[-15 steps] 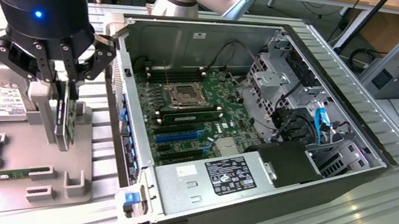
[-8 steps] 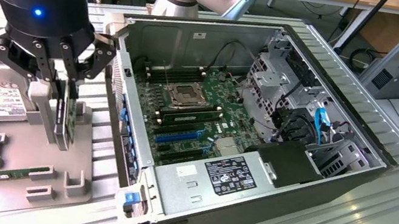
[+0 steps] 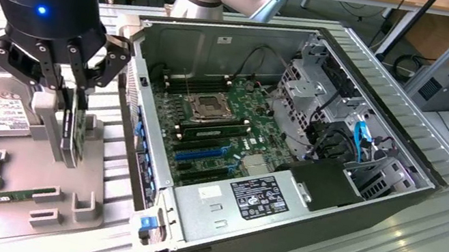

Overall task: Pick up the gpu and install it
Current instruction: 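Pick up the gpu and move the gpu toward the slot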

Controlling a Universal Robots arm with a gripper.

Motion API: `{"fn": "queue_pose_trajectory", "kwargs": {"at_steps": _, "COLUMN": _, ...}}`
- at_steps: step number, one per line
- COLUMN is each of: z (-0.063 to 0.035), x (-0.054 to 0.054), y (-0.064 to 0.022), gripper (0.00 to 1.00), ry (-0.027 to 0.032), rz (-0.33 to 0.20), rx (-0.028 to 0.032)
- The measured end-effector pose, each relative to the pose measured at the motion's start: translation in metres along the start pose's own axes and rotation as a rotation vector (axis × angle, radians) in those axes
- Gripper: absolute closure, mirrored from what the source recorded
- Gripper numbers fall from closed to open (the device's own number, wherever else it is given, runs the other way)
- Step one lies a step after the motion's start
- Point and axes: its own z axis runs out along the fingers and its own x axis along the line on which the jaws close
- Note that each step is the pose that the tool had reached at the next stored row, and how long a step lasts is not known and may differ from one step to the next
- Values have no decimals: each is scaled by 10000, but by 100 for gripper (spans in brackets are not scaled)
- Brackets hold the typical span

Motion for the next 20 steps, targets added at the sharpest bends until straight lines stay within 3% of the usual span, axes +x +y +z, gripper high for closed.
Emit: {"fn": "queue_pose_trajectory", "kwargs": {"at_steps": 20, "z": -69, "x": -2, "y": 3, "gripper": 74, "ry": 0, "rz": 0, "rx": 0}}
